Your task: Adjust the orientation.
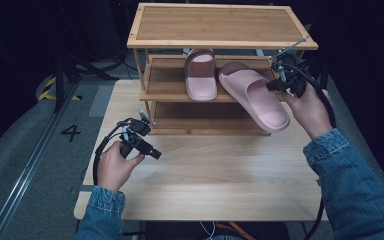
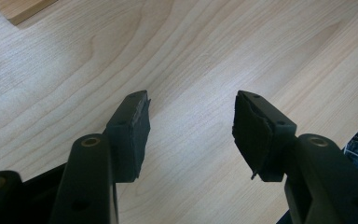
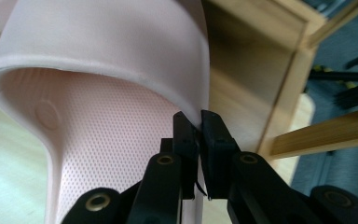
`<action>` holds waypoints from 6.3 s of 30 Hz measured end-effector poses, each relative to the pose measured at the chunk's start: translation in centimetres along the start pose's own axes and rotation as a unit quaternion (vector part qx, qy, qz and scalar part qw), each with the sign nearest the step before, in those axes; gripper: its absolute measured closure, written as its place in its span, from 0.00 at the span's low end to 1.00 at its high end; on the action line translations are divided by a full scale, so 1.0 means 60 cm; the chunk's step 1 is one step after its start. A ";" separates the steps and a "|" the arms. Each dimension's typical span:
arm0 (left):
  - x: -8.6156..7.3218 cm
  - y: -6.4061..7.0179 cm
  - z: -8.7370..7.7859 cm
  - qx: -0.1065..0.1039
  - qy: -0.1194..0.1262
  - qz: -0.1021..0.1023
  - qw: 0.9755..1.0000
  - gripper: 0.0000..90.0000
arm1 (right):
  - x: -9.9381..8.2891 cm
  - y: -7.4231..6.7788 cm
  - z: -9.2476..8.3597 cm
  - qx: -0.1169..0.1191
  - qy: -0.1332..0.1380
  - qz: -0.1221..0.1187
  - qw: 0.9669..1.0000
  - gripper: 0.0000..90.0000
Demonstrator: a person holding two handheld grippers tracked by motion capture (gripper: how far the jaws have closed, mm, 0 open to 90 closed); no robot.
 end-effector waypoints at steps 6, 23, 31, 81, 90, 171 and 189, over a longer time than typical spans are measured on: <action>0.000 0.002 0.001 -0.002 -0.003 0.002 1.000 0.51 | 0.003 0.005 0.008 -0.023 0.021 -0.002 1.000 0.95; -0.002 -0.002 0.006 -0.005 -0.008 -0.001 1.000 0.51 | 0.017 0.017 0.047 -0.053 0.060 -0.002 0.997 0.93; -0.002 -0.002 0.007 -0.008 -0.008 -0.002 1.000 0.51 | 0.013 0.013 0.036 -0.047 0.063 0.009 0.997 0.75; 0.019 0.009 0.012 -0.016 -0.017 0.010 1.000 0.50 | -0.163 -0.020 -0.064 0.145 -0.148 0.004 0.978 1.00; 0.013 0.006 0.011 -0.014 -0.017 0.008 1.000 0.50 | -0.145 -0.035 -0.045 0.146 -0.150 -0.004 0.978 1.00; -0.010 0.000 0.002 -0.013 -0.013 -0.002 1.000 0.50 | -0.003 -0.121 0.015 0.129 -0.006 -0.027 0.991 1.00; -0.004 0.003 0.004 -0.014 -0.015 0.004 1.000 0.50 | -0.005 -0.154 0.045 0.180 -0.048 -0.037 0.982 1.00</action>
Point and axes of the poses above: each handheld gripper's, and its own axes: z roughly forward along the jaws, x roughly out of its top, y roughly to its right, the point moved 10 cm from there along z, roughly forward along the jaws, and after that the axes turned 2 degrees about x, right-handed, at the moved point
